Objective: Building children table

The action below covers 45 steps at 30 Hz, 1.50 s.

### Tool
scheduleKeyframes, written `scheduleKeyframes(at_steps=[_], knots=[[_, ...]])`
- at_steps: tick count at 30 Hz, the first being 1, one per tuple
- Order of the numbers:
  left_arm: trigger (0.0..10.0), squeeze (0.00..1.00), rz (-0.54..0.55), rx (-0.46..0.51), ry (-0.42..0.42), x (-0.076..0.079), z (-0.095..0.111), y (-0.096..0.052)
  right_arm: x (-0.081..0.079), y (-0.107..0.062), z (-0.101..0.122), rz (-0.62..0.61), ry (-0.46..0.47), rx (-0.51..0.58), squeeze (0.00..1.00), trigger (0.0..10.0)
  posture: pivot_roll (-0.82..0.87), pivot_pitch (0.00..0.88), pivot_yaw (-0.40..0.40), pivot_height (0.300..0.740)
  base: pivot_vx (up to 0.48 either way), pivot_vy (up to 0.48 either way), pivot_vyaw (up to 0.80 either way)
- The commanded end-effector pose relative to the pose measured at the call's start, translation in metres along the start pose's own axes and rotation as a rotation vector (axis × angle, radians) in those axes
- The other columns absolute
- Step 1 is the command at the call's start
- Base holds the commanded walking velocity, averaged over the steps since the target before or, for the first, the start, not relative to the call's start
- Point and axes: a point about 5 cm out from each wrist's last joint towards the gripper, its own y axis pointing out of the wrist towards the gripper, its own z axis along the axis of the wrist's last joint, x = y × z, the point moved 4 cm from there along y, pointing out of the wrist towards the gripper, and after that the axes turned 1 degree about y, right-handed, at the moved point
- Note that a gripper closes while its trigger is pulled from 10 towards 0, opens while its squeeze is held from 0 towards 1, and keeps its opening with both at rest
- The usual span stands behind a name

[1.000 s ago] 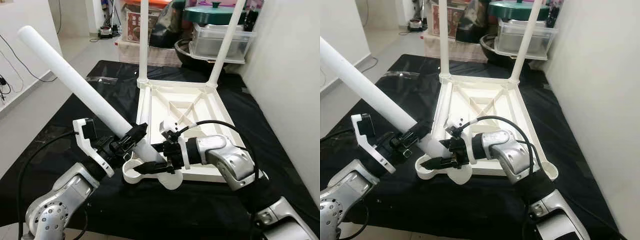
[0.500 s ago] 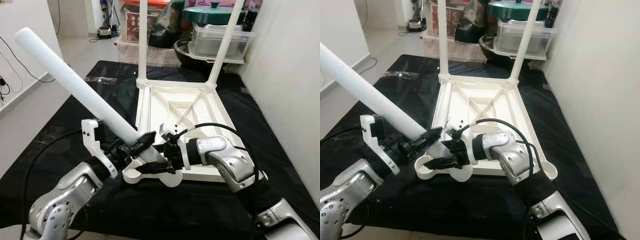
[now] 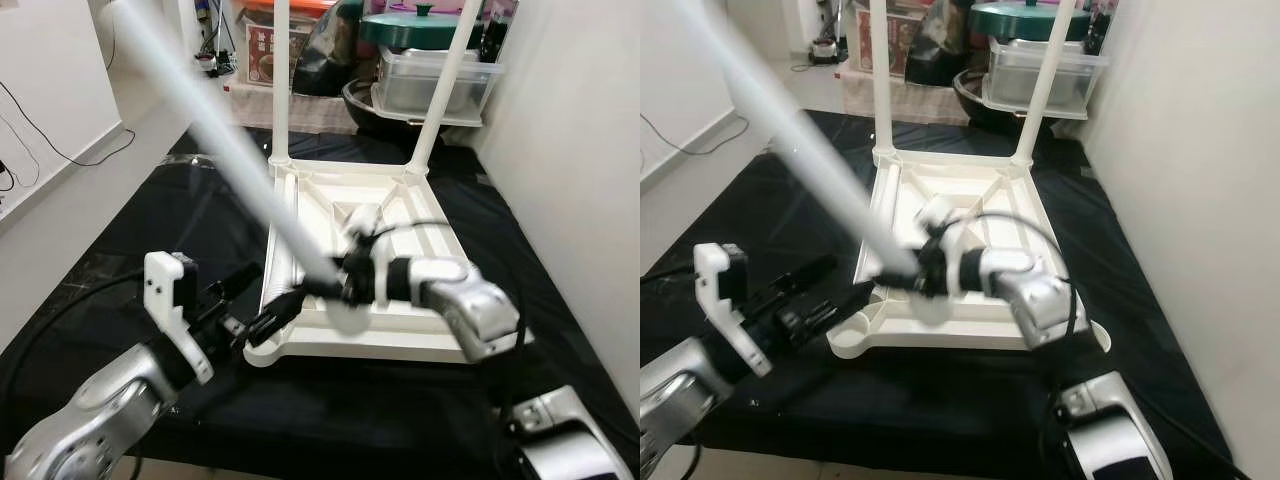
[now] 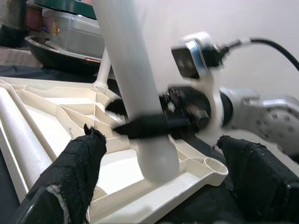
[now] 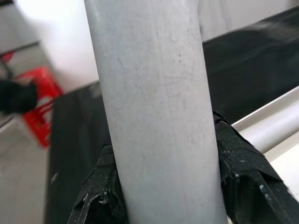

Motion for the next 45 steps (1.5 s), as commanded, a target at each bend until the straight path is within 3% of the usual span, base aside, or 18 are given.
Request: scheduleKeyframes(at_steps=[1,5,10,11,13,14,15,16,21,23,24,28,29,31,32,35,38,45], knots=[[10.0,0.0,0.006,-0.018,0.026,0.0,-0.001,-0.002,0.012,-0.001,0.009,-0.075,0.018,0.062,0.0,0.0,0.09,0.0,-0.099,0.74,0.0,0.0,0.0],[10.0,0.0,0.063,-0.058,0.05,-0.008,-0.008,-0.003,0.037,-0.005,0.024,-0.255,0.044,0.16,0.0,0.0,0.08,0.0,-0.089,0.74,0.0,0.0,0.0],[10.0,0.0,0.252,-0.254,0.26,-0.035,-0.032,0.002,0.077,-0.017,0.043,-0.539,0.172,0.301,0.0,0.0,0.09,0.0,-0.097,0.74,0.0,0.0,0.0],[10.0,0.0,0.356,-0.328,0.327,-0.05,-0.038,-0.001,0.087,-0.02,0.045,-0.606,0.246,0.334,0.0,1.7,0.1,0.0,-0.096,0.74,0.0,0.0,0.0],[10.0,0.0,0.356,-0.328,0.327,-0.05,-0.038,-0.001,0.087,-0.02,0.045,-0.606,0.246,0.334,0.0,1.7,0.1,0.0,-0.096,0.74,0.0,0.0,0.0],[10.0,0.0,0.449,-0.416,0.361,-0.066,-0.043,-0.007,0.093,-0.022,0.045,-0.658,0.316,0.367,0.0,1.7,0.1,0.0,-0.094,0.74,0.0,0.0,0.0],[10.0,0.0,0.497,-0.448,0.414,-0.077,-0.041,-0.012,0.093,-0.019,0.047,-0.673,0.352,0.398,0.0,0.0,0.11,0.0,-0.095,0.74,0.0,0.0,0.0],[10.0,0.0,0.497,-0.448,0.414,-0.077,-0.041,-0.012,0.093,-0.019,0.047,-0.673,0.352,0.398,0.0,0.0,0.11,0.0,-0.095,0.74,0.0,0.0,0.0],[10.0,0.0,0.517,-0.359,0.607,-0.088,-0.021,-0.014,0.064,0.012,0.051,-0.585,0.396,0.453,0.0,0.0,0.12,0.0,-0.091,0.74,0.0,0.0,0.0],[10.0,0.0,0.517,-0.359,0.607,-0.088,-0.021,-0.014,0.064,0.012,0.051,-0.585,0.396,0.453,0.0,0.0,0.12,0.0,-0.091,0.74,0.0,0.0,0.0],[10.0,0.27,0.462,-0.217,0.626,-0.081,-0.005,-0.007,0.031,0.041,0.053,-0.491,0.408,0.475,0.0,2.2,0.12,0.0,-0.086,0.74,0.0,0.0,0.0],[10.0,0.24,0.434,-0.18,0.639,-0.076,-0.002,-0.004,0.021,0.05,0.055,-0.467,0.414,0.486,0.0,1.4,0.12,0.0,-0.084,0.74,0.0,0.0,0.0],[10.0,0.0,0.434,-0.18,0.578,-0.074,-0.005,-0.001,0.011,0.058,0.058,-0.447,0.415,0.506,0.0,0.0,0.12,0.0,-0.084,0.74,0.0,0.0,0.0],[10.0,0.0,0.434,-0.18,0.578,-0.074,-0.005,-0.001,0.011,0.058,0.058,-0.447,0.415,0.506,0.0,0.0,0.12,0.0,-0.084,0.74,0.0,0.0,0.0],[10.0,0.0,0.424,-0.213,0.518,-0.072,-0.012,0.004,0.0,0.066,0.062,-0.417,0.415,0.518,0.0,4.1,0.12,0.0,-0.083,0.74,0.0,0.0,0.0],[10.0,0.0,0.353,-0.289,0.403,-0.062,-0.029,0.014,-0.028,0.08,0.07,-0.341,0.404,0.555,0.0,3.0,0.12,0.0,-0.086,0.74,0.0,0.0,0.0],[10.0,0.0,0.344,-0.281,0.374,-0.061,-0.03,0.016,-0.034,0.082,0.072,-0.324,0.399,0.564,0.0,2.3,0.12,0.0,-0.08,0.74,0.0,0.0,0.0],[10.0,0.0,0.278,-0.199,0.311,-0.057,-0.025,0.024,-0.063,0.085,0.081,-0.21,0.348,0.596,0.0,2.2,0.11,0.0,-0.083,0.74,0.0,0.0,0.0]])
